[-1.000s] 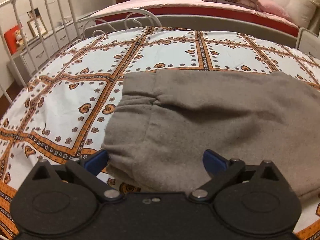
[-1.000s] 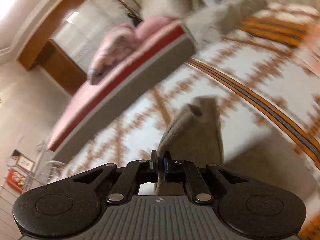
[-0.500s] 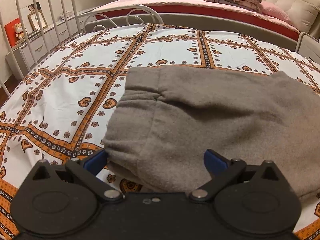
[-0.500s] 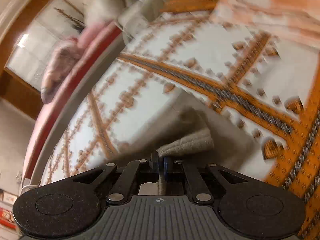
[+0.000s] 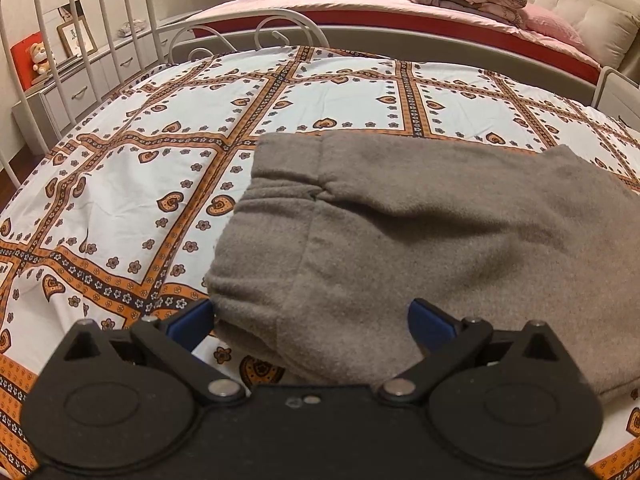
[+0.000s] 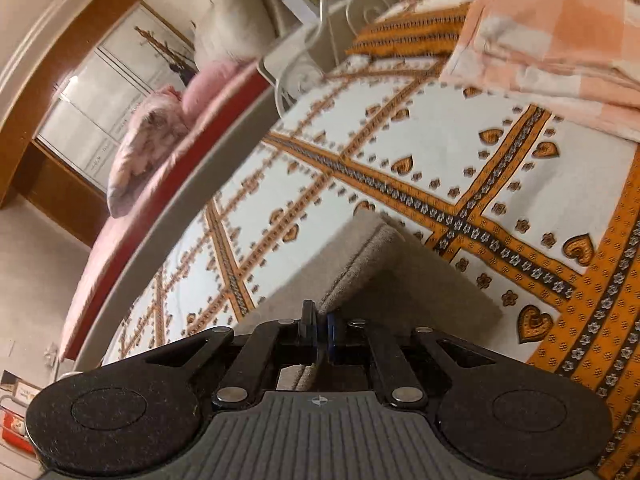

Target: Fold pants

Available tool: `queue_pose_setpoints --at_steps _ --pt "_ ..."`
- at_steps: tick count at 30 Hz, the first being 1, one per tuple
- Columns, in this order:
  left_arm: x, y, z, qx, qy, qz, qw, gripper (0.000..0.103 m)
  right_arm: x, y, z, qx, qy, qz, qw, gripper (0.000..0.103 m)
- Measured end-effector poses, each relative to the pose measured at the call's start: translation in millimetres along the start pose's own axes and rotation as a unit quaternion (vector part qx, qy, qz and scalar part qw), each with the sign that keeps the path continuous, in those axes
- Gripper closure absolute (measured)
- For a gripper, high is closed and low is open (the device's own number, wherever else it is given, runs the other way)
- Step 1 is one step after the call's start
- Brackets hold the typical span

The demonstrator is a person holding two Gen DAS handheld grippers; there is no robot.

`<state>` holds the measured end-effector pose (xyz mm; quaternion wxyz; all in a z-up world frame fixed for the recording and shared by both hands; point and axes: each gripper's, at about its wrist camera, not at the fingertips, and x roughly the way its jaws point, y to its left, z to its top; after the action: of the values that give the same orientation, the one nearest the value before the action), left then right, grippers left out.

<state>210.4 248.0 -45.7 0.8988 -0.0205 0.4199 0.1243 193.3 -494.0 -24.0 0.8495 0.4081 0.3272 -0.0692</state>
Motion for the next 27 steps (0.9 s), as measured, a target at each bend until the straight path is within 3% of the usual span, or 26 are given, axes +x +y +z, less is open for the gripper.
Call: queue_pose_setpoints --at_steps 4,6,9,11,13,17,21,24,27 --pt "0.0 -0.1 -0.4 0.001 0.000 -0.001 1.0000 0.005 16.7 -27.7 -11.8 0.035 0.053 -0.065 0.996 0.098" --pt "0.0 -0.1 -0.5 0.001 0.000 -0.001 1.0000 0.005 24.4 -39.7 -9.7 0.061 0.069 -0.069 0.993 0.098" --pt "-0.5 -1.1 -0.8 0.003 0.000 0.001 1.0000 0.005 12.8 -32.3 -8.0 0.053 0.045 -0.032 0.997 0.098" --pt "-0.3 -1.2 -0.6 0.004 0.001 0.001 1.0000 0.005 16.3 -31.2 -10.6 0.036 0.055 -0.055 0.996 0.098" --pt "-0.4 -0.3 -0.4 0.002 0.002 0.001 1.0000 0.005 24.1 -45.4 -9.9 0.060 0.082 -0.066 0.993 0.097" --pt "-0.7 0.0 -0.7 0.003 0.002 0.000 1.0000 0.005 -15.8 -62.4 4.4 0.106 -0.018 -0.036 0.994 0.092" --pt "-0.4 -0.2 -0.8 0.001 0.003 0.000 1.0000 0.005 -16.7 -81.4 2.5 0.133 0.015 -0.056 0.989 0.092" --pt "0.3 -1.8 0.0 0.000 0.004 0.004 1.0000 0.005 -14.8 -86.2 3.9 0.139 0.014 -0.063 0.988 0.092" --pt "0.6 -2.3 -0.2 0.000 0.003 0.006 1.0000 0.005 -16.4 -95.0 0.8 0.165 0.013 -0.044 0.985 0.092"
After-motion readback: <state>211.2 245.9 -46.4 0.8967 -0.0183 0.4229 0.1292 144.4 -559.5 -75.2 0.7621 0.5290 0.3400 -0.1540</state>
